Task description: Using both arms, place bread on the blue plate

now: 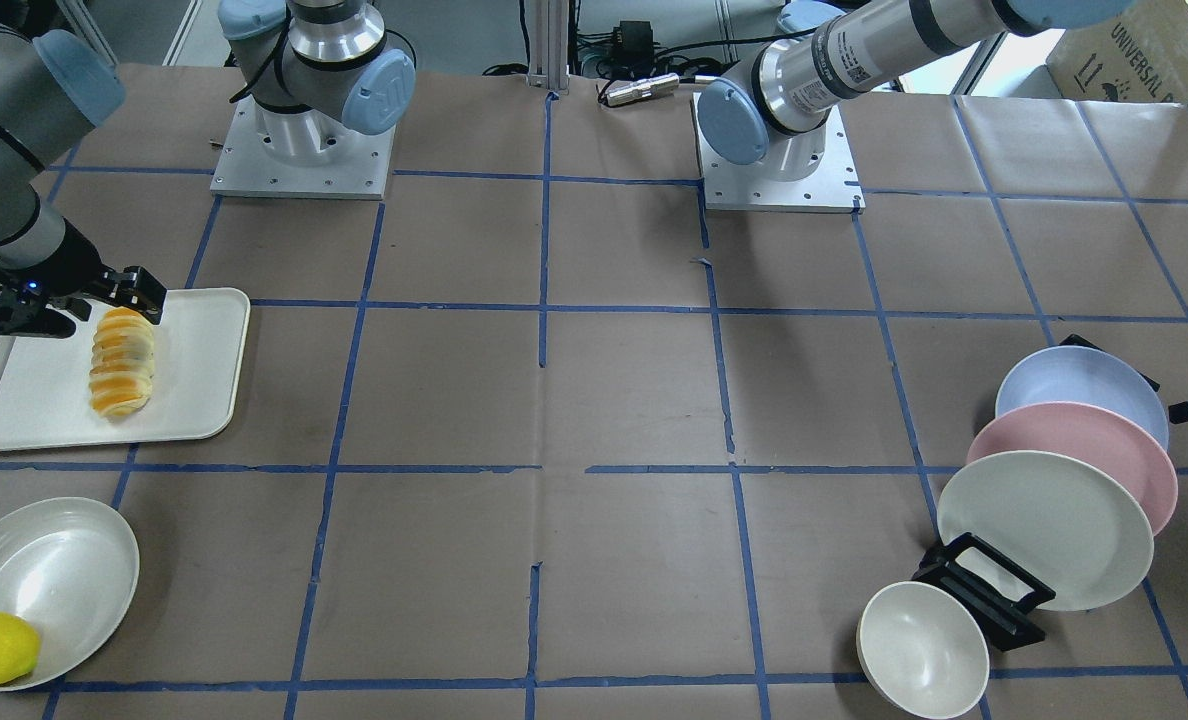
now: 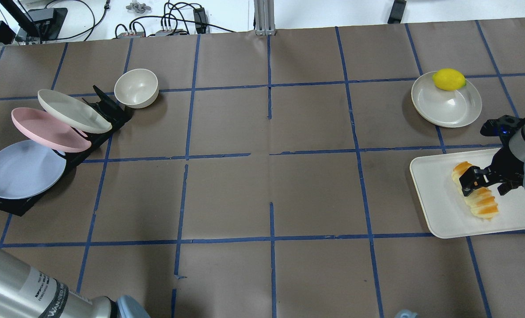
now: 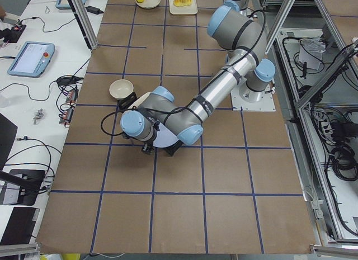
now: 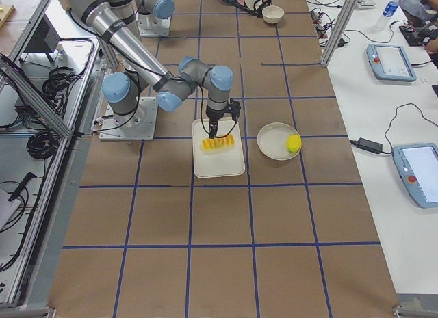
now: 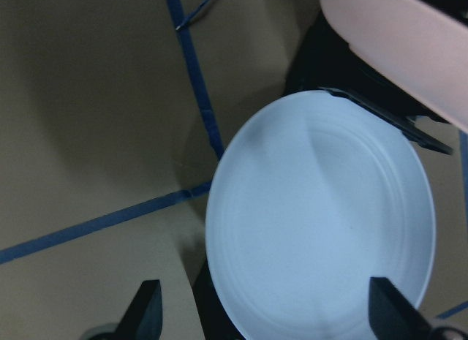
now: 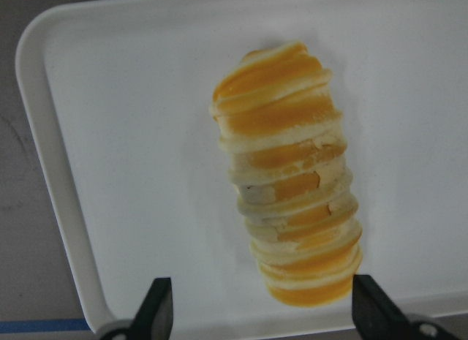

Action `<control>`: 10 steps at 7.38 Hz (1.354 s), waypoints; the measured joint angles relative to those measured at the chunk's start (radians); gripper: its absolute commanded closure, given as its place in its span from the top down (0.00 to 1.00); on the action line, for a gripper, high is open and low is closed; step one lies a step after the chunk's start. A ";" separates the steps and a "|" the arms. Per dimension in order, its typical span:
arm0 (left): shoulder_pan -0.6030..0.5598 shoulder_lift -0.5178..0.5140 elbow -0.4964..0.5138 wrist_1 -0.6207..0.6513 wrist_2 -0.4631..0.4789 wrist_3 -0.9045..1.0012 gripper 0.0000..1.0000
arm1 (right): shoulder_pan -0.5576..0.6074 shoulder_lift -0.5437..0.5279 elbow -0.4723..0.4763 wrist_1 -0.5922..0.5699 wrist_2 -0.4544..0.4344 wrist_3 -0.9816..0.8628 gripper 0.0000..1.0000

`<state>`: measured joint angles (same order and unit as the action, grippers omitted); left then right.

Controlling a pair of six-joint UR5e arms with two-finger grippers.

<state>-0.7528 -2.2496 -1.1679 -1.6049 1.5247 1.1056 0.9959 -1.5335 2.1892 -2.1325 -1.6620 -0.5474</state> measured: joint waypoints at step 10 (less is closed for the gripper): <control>-0.006 -0.098 0.040 -0.044 0.008 0.007 0.03 | -0.007 0.154 0.007 -0.204 -0.002 -0.159 0.75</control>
<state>-0.7585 -2.3472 -1.1278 -1.6487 1.5330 1.1126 0.9890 -1.3797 2.1967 -2.3369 -1.6644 -0.7067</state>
